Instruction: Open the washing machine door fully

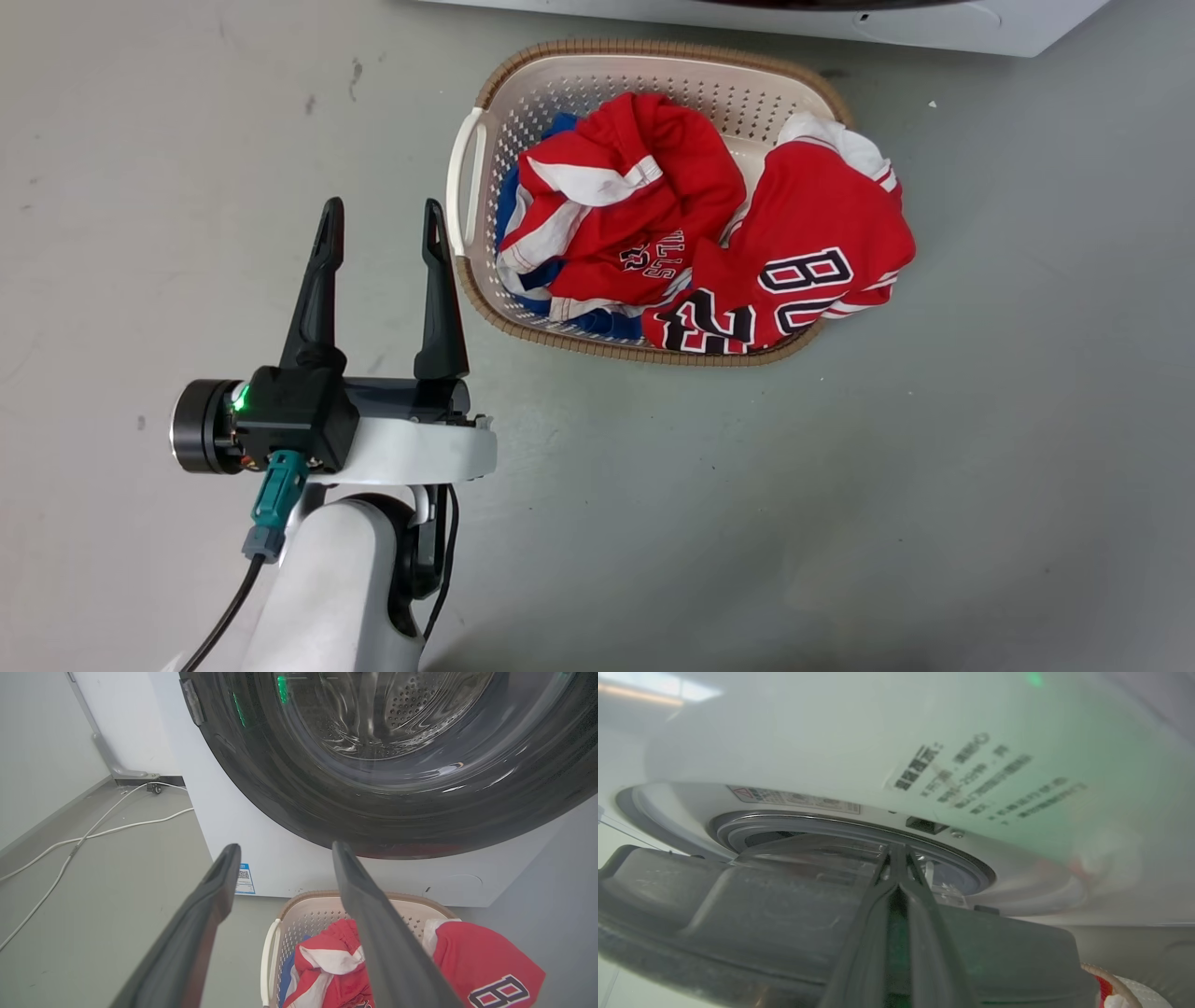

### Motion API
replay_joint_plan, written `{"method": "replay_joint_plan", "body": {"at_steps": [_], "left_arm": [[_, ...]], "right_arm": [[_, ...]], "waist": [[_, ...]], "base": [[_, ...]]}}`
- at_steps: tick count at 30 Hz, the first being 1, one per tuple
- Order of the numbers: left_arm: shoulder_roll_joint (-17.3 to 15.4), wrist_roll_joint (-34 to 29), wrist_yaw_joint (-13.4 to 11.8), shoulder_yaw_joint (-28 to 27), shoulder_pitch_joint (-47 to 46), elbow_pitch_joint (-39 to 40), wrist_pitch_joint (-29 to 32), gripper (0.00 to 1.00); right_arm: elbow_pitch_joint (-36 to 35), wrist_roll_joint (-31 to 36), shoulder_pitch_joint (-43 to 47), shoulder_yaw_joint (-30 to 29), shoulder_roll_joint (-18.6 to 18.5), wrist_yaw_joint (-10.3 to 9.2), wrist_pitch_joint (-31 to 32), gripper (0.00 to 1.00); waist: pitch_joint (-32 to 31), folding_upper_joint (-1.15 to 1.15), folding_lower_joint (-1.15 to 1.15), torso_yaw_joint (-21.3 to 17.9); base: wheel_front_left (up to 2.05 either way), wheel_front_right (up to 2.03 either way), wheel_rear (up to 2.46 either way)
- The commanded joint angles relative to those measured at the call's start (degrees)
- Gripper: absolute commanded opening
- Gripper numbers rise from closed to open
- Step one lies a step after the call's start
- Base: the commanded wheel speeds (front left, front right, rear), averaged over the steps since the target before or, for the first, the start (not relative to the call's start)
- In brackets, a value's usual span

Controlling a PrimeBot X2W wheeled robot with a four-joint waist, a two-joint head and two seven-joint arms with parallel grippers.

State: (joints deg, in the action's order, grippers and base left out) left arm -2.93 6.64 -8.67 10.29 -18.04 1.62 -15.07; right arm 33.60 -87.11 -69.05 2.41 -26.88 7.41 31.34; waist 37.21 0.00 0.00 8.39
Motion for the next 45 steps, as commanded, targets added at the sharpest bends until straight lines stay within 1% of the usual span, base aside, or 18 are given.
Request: {"method": "replay_joint_plan", "body": {"at_steps": [1,7,13,19,26,30,37,45], "left_arm": [[0.07,-0.07,-0.29,-0.22,-0.88,-0.08,-0.16,1.0],[0.06,-0.15,-0.4,-0.32,0.09,-0.52,-0.16,1.0],[0.06,-0.33,0.14,-0.78,0.8,-0.93,-0.16,1.0],[0.06,-0.62,0.26,-1.11,1.63,-1.31,-0.16,1.0],[0.06,-0.81,0.52,-1.67,3.14,-1.82,-0.16,1.0],[0.06,-0.66,0.23,-1.41,4.02,-1.9,-0.16,1.0],[0.07,-1.13,0.32,-2.22,6.07,-2.12,-0.16,1.0],[0.07,-1.48,0.5,-3.1,8.11,-2.46,-0.16,1.0]], "right_arm": [[-0.53,0.09,0.89,1.05,1.26,0.13,0.64,0.0],[-2.73,0.68,5.95,3.41,1.57,0.14,3.27,0.0],[-6.38,-0.26,9.69,3.94,0.98,0.13,5.55,0.0],[-11.86,-2.03,15.1,4.99,2.17,0.14,7.72,0.0],[-17.75,-3.52,23.42,6.52,3.34,0.14,9.84,0.0],[-21.19,-4.39,28.97,7.36,3.96,0.14,10.63,0.0],[-28.69,-5.41,37.84,9.99,5.48,0.15,12.24,0.0],[-34.67,-5.53,44.3,13.74,8.15,0.14,13.26,0.0]], "waist": [[-0.13,0.0,0.0,-0.11],[-1.75,0.0,0.0,-1.11],[-3.72,0.0,0.0,-1.92],[-6.22,0.0,0.0,-2.42],[-9.22,0.0,0.0,-2.78],[-11.1,0.0,0.0,-2.37],[-13.99,0.0,0.0,-2.79],[-16.87,0.0,0.0,-3.43]], "base": [[0.0,0.0,0.0],[0.0,0.0,0.0],[0.0,0.0,0.0],[0.0,0.0,0.0],[0.0,0.0,0.0],[0.0,0.0,0.0],[0.0,0.0,0.0],[0.0,0.0,0.0]]}}
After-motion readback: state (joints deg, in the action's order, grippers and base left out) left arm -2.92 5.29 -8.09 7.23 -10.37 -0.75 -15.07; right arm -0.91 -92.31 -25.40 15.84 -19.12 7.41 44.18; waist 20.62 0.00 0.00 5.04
